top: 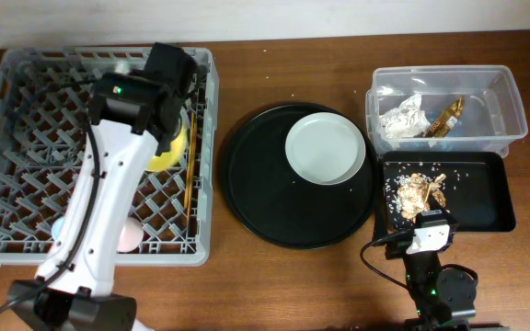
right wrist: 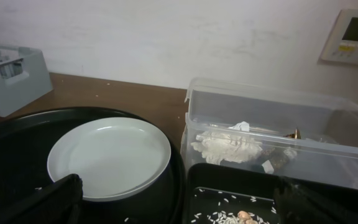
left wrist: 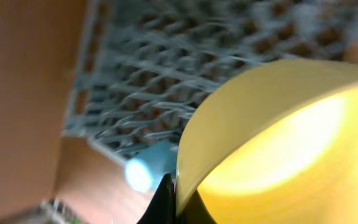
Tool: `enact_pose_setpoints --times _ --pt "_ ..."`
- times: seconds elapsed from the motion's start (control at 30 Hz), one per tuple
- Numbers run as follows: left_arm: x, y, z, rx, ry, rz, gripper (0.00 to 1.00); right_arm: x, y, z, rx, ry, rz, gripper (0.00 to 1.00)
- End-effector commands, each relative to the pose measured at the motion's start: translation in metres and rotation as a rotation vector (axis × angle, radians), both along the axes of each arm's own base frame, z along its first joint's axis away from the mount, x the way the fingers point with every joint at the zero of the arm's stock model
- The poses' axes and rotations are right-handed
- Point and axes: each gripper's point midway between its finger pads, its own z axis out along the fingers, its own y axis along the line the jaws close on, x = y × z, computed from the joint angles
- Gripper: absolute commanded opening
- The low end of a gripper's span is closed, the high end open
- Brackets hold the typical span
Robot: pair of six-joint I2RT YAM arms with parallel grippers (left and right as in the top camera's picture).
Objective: Sort waste into correct bins and load items into the dishwasher rack
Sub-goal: 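Place the yellow bowl in the rack with the left gripper, then grasp the white plate on the black tray with the left gripper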
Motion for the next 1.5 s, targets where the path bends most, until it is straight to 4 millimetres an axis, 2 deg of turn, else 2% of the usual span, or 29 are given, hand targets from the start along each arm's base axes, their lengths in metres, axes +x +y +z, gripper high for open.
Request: enact_pose_setpoints --times 0.0,0.03,0.13,0.23,0.33,0.53,0.63,0.7,0.8,0.87,0.93,1.0,1.07,1.1,1.17,1.2,1.23,1.3,1.37,1.4,1.43,1.47 --pt "-0.003 0.047 -0.025 0.239 -0.112 0.245 0.0 0.0 0.0 -0.002 -0.006 0.001 0.0 0.99" --pt "-0.002 0.053 -0.044 0.309 -0.122 0.243 0.0 0.0 0.0 -0.002 -0.006 0.001 0.0 0.98" --pt "0.001 0.062 -0.067 0.414 -0.181 0.247 0.0 0.0 0.0 -0.002 -0.006 0.001 0.0 0.98" --pt "0.005 0.067 -0.06 0.479 -0.234 0.256 0.0 0.0 0.0 -0.002 -0.006 0.001 0.0 0.99" --pt "0.006 0.063 -0.072 0.421 -0.228 0.258 0.0 0.0 0.0 -0.002 -0.006 0.001 0.0 0.98" --pt "0.004 0.057 -0.118 0.403 -0.111 0.231 0.0 0.0 0.0 -0.002 -0.006 0.001 0.0 0.98" --pt "-0.002 0.043 -0.133 0.246 -0.044 0.233 0.06 0.0 0.0 -0.002 -0.006 0.001 0.0 0.99" --pt "-0.007 0.038 -0.137 0.197 -0.009 0.232 0.07 0.0 0.0 -0.002 -0.006 0.001 0.0 0.98" --pt "-0.016 0.022 -0.156 0.064 0.061 0.234 0.07 0.0 0.0 -0.002 -0.006 0.001 0.0 0.98" --pt "-0.021 0.008 -0.166 -0.037 0.11 0.224 0.16 0.0 0.0 -0.002 -0.006 0.001 0.0 0.98" --pt "-0.02 -0.006 -0.166 -0.123 0.149 0.183 0.32 0.0 0.0 -0.002 -0.006 0.001 0.0 0.98" --pt "-0.015 -0.02 -0.152 -0.205 0.157 0.153 0.47 0.0 0.0 -0.002 -0.006 0.001 0.0 0.98" --pt "-0.006 -0.033 -0.133 -0.28 0.139 0.122 0.66 0.0 0.0 -0.002 -0.006 0.001 0.0 0.98" --pt "-0.003 -0.039 -0.124 -0.311 0.127 0.116 0.71 0.0 0.0 -0.002 -0.006 0.001 0.0 0.99" --pt "0.009 -0.072 -0.108 -0.48 0.129 0.019 0.71 0.0 0.0 -0.002 -0.006 0.001 0.0 0.98" --pt "0.021 -0.115 -0.096 -0.629 0.132 -0.195 0.71 0.0 0.0 -0.002 -0.006 0.001 0.0 0.99" --pt "0.028 -0.146 -0.089 -0.7 0.122 -0.363 0.71 0.0 0.0 -0.002 -0.006 0.001 0.0 0.99" --pt "0.041 -0.212 -0.085 -0.718 0.059 -0.676 0.71 0.0 0.0 -0.002 -0.006 0.001 0.0 0.98" --pt "0.05 -0.255 -0.104 -0.733 0.028 -0.756 0.71 0.0 0.0 -0.002 -0.006 0.001 0.0 0.98" --pt "0.053 -0.273 -0.122 -0.75 0.037 -0.75 0.7 0.0 0.0 -0.002 -0.006 0.001 0.0 0.98" --pt "0.055 -0.293 -0.149 -0.777 0.065 -0.735 0.7 0.0 0.0 -0.002 -0.006 0.001 0.0 0.99" --pt "0.055 -0.304 -0.171 -0.804 0.097 -0.711 0.7 0.0 0.0 -0.002 -0.006 0.001 0.0 0.98"
